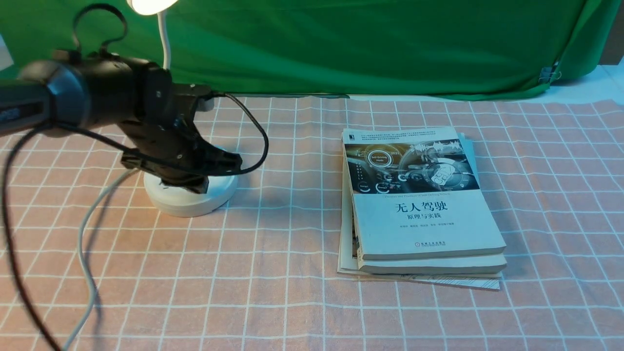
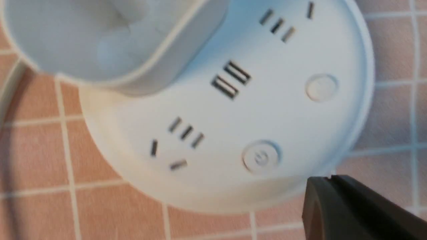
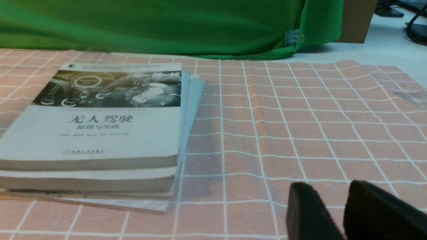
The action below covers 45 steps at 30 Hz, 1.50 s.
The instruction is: Turn on the table lamp on the pink coffee tablecloth with your hand.
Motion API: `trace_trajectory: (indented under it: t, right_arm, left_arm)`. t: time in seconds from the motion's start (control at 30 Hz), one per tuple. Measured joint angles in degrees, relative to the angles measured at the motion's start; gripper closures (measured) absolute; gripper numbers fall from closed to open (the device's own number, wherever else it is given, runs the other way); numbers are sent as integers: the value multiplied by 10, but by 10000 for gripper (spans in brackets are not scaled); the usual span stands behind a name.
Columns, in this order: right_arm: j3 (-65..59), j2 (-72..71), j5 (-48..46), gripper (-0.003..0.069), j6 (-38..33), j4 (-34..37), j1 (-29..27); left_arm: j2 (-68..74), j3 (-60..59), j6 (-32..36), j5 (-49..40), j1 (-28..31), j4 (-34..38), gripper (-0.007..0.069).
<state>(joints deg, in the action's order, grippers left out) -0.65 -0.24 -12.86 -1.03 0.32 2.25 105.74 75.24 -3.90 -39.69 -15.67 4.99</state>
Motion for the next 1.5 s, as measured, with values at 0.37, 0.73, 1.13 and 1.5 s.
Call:
trace_trajectory:
  t: [0.37,0.73,1.13,1.5]
  right_arm:
    - [0,0,0,419,0,0,0]
    - [0,0,1,419,0,0,0]
    - [0,0,2,419,0,0,0]
    - [0,0,2,419,0,0,0]
  left_arm:
    - [-400,-322,228,136,0,280,601]
    - [-738,-523,282,302,0,310,601]
    - [-813,-606,280,301,0,301,601]
    - [-910,-692,167,440,48,72,601]
